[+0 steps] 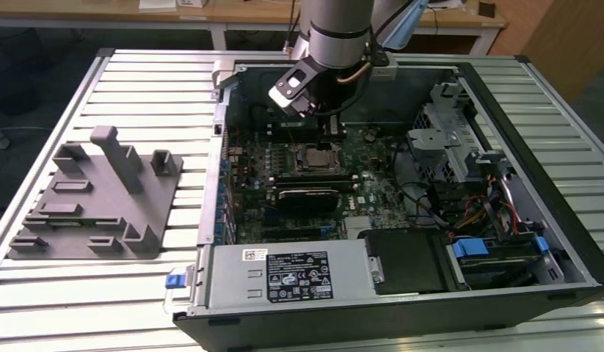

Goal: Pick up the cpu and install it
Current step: 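Close the cpu cover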

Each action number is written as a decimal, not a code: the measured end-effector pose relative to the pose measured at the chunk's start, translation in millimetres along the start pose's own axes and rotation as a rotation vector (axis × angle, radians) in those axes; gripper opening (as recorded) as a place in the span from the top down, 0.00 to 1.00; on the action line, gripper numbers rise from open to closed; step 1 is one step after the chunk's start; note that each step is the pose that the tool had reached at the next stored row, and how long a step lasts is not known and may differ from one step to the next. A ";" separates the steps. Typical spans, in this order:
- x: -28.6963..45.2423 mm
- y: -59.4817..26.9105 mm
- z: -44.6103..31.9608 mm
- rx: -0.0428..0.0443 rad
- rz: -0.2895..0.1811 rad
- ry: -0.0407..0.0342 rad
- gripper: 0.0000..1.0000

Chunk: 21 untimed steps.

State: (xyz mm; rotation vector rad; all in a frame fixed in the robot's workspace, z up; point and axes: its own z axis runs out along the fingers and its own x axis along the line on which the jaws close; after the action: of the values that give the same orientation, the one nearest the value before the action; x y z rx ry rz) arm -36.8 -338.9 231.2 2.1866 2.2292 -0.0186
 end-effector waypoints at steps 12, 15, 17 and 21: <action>0.0 0.0 0.7 -0.0045 -0.206 0.0009 0.89; 0.0 0.0 0.9 -0.0057 -0.261 0.0013 0.89; 0.0 0.0 1.0 -0.0065 -0.297 0.0014 0.89; 0.0 0.0 1.2 -0.0081 -0.370 0.0018 0.89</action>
State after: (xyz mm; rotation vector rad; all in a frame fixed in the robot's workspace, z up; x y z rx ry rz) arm -36.8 -338.9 230.0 1.7383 2.5919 -0.0128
